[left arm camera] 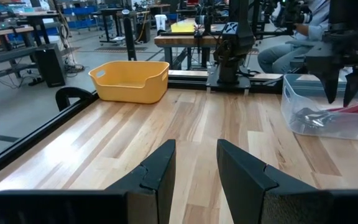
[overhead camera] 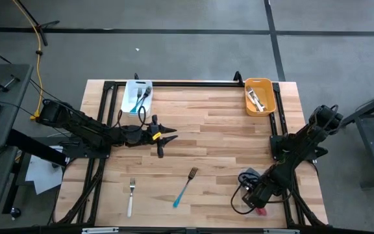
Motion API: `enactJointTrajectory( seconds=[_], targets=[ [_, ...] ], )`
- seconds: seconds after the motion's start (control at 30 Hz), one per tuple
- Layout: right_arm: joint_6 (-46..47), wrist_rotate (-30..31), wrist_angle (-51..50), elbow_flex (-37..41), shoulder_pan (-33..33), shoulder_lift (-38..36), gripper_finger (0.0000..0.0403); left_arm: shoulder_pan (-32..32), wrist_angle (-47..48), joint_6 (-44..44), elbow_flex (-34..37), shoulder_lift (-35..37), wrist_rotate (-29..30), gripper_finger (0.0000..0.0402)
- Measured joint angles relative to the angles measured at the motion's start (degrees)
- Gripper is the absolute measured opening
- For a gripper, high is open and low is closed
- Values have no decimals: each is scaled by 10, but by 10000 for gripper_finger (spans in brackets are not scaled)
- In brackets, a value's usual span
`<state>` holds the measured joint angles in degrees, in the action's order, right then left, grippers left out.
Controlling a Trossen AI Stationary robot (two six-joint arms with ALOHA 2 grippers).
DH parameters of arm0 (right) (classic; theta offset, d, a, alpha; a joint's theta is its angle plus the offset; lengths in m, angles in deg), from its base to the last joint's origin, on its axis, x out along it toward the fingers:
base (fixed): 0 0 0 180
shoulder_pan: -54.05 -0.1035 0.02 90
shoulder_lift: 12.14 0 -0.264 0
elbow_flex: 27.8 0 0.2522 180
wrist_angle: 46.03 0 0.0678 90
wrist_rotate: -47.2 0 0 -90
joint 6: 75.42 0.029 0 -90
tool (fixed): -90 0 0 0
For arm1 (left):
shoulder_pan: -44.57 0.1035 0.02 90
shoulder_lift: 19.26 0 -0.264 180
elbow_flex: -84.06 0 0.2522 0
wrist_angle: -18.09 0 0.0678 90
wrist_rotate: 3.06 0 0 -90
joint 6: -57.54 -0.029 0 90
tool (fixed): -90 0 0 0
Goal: Sort silverware by color (type)
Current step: Put the light red fork into the transparent bin, then put the blue fork into the white bin
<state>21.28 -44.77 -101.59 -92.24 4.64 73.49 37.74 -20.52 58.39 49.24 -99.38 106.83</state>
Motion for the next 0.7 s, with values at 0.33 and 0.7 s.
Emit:
enactJointTrajectory(
  seconds=[0.33, 0.7],
  targets=[
    [-161, 141, -102, -63, 11, -22, 18, -3, 100, 47, -31, 0, -66, 102],
    [-426, 257, -60, -62, 130, -47, 1, -80, 348, 186, -185, -108, -105, 79]
  ],
)
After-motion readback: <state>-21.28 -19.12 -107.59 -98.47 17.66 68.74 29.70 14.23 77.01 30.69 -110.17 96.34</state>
